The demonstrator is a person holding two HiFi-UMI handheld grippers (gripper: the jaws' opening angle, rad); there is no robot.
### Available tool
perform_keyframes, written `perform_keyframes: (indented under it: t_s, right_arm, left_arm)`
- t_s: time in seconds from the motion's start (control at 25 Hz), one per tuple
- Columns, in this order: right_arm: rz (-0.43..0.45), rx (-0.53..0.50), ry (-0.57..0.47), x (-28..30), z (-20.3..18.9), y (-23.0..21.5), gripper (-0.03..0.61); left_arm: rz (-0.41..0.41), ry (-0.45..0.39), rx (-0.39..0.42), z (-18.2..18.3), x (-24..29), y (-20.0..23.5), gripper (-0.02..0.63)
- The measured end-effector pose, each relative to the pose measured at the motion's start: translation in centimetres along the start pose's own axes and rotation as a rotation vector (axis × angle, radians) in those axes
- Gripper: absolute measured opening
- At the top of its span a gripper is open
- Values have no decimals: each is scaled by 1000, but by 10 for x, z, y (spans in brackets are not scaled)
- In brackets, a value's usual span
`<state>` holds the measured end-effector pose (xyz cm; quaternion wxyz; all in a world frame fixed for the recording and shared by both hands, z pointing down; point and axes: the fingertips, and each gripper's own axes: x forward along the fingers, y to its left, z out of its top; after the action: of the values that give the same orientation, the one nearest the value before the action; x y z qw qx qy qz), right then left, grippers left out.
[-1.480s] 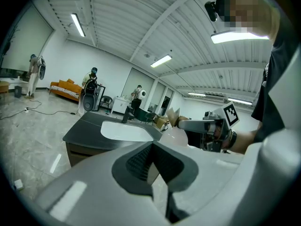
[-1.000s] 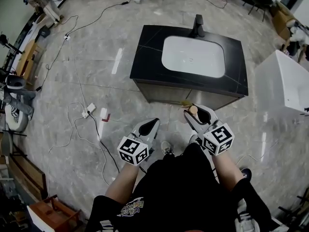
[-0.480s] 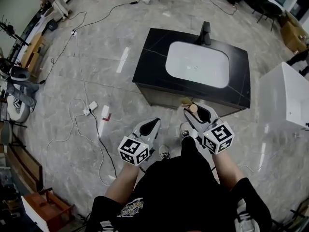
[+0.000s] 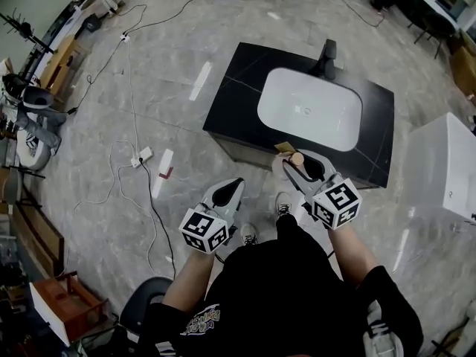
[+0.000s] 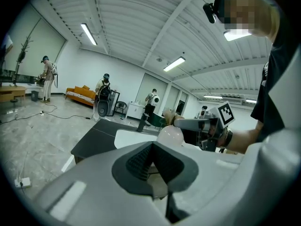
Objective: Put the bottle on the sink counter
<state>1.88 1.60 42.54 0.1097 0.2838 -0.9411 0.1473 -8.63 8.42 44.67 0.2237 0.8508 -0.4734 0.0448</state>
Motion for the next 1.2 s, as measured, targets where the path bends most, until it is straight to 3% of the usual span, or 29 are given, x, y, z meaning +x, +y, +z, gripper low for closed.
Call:
perform_keyframes:
  t_s: [0.52, 0.96, 1.2]
  right_arm:
    - [82, -8, 27, 31, 14, -71, 167]
    - [176, -45, 40, 42, 23, -104, 167]
    - [190, -44, 29, 46, 28, -118, 167]
  left_arm:
    - [91, -17, -32, 16, 59, 13, 0]
    - [187, -47, -36, 28, 87, 11, 0]
    - [199, -44, -25, 37, 102, 9, 0]
